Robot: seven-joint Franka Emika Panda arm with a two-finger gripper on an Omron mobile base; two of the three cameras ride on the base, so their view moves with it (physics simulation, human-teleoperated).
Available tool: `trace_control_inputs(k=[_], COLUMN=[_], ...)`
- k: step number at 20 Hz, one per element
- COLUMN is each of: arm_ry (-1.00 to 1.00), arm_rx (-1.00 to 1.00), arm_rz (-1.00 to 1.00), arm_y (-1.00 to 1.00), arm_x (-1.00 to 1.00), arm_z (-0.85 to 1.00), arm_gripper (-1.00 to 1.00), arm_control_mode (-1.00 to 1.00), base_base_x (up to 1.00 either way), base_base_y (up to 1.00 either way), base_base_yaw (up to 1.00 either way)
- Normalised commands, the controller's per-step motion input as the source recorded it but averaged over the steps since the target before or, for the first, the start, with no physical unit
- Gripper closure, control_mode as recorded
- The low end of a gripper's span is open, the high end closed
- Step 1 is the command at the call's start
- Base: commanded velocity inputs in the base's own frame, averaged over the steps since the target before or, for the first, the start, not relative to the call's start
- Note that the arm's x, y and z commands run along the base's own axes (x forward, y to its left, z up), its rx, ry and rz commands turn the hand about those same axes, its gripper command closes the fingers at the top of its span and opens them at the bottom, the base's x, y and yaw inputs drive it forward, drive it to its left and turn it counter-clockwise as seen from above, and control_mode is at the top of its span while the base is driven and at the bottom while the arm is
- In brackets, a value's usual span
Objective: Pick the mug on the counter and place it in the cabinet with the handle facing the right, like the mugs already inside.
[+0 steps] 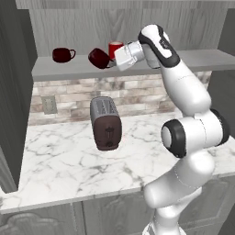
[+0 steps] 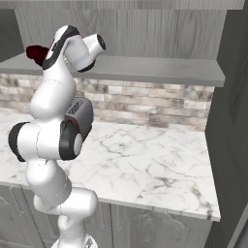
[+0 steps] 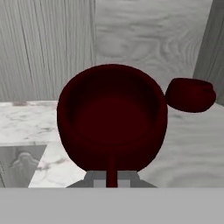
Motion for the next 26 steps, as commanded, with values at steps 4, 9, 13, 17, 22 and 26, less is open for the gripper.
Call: trace_control_inputs(k=[4,9,13,17,22,26], arm_ry=[0.01,-0.01,-0.02,-0.02,-0.03,-0.04], arm_rx=[-0.05,-0.08,-0.07,-0.07,-0.03,0.0], arm_rz=[0.01,0.02,0.02,0.02,0.01,0.0], arm_y=[0.03,0.06,0.06,0.07,0.01,-0.02], arm_x=[0.1,0.02,0.04,0.02,0.01,0.03], arm_z=[0.0,-0.02,-0.05,-0.1,-0.14,-0.03], arm_gripper=[1.0,1.0,1.0,-1.0,-1.0,-1.0], arm_control_mode=[-1.0,-1.0,-1.0,-1.0,-1.0,-1.0], base_base_x=[0.0,0.0,0.0,0.0,0.0,0.0], base_base_y=[0.0,0.0,0.0,0.0,0.0,0.0], base_base_yaw=[0.0,0.0,0.0,0.0,0.0,0.0])
